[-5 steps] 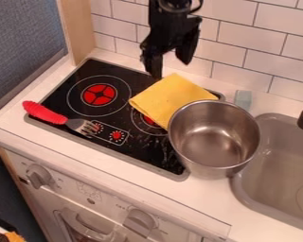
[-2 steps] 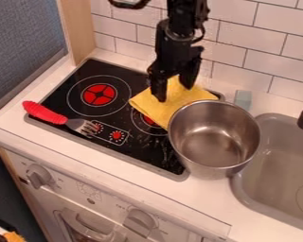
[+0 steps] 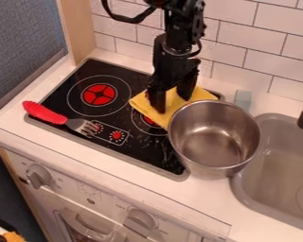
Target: Moved the yellow clothe between the fork and the silver pot
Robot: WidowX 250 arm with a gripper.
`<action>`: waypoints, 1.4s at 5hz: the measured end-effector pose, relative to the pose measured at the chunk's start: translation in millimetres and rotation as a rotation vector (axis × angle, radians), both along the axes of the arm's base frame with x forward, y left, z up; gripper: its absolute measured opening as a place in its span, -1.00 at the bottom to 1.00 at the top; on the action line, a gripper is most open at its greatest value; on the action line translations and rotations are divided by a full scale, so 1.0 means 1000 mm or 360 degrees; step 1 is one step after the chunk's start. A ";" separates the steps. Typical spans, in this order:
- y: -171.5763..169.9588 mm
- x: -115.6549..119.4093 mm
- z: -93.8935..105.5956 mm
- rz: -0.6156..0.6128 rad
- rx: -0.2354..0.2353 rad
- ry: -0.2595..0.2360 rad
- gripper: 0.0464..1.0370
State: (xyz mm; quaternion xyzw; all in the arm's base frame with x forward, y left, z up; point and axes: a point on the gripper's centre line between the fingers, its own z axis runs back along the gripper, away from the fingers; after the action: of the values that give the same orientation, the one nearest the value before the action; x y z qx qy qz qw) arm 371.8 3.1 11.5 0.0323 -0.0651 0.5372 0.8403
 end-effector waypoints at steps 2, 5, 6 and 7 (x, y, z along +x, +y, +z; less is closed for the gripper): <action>0.003 -0.022 0.000 0.0114 0.0013 -0.0040 0.93; 0.013 -0.073 0.005 0.0306 0.0031 -0.0004 0.93; 0.013 -0.083 0.006 0.0376 0.0027 0.0006 0.93; 0.012 -0.084 0.006 0.0380 0.0027 0.0010 0.93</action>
State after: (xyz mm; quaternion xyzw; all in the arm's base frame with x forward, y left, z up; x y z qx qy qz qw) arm 287.9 15.3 17.5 0.0485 -0.0625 0.6328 0.7702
